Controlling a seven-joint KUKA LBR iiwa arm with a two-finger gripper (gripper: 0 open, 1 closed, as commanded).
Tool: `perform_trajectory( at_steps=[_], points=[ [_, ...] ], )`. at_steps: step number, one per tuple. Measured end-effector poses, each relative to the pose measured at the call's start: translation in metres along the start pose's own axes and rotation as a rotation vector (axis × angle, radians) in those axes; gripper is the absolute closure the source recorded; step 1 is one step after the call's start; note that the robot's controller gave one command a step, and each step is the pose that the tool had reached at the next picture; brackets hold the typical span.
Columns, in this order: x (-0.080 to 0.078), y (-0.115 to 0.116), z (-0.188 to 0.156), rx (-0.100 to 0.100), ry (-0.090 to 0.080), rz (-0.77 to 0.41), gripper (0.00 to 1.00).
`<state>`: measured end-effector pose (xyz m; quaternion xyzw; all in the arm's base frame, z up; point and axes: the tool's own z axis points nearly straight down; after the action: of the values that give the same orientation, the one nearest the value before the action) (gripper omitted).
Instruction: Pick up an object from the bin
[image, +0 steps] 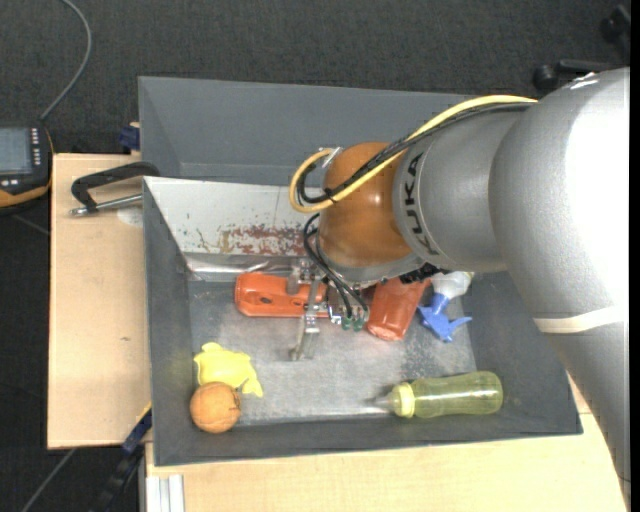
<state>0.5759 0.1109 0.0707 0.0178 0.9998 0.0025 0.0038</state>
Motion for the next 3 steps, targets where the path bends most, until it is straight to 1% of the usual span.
perform_trajectory(
  at_steps=[1,3],
  points=[
    [0.0086,-0.0035,-0.0018,0.0,0.008,0.188,1.0],
    [0.0091,-0.0036,-0.0044,0.0,0.009,0.188,1.0]
  ],
)
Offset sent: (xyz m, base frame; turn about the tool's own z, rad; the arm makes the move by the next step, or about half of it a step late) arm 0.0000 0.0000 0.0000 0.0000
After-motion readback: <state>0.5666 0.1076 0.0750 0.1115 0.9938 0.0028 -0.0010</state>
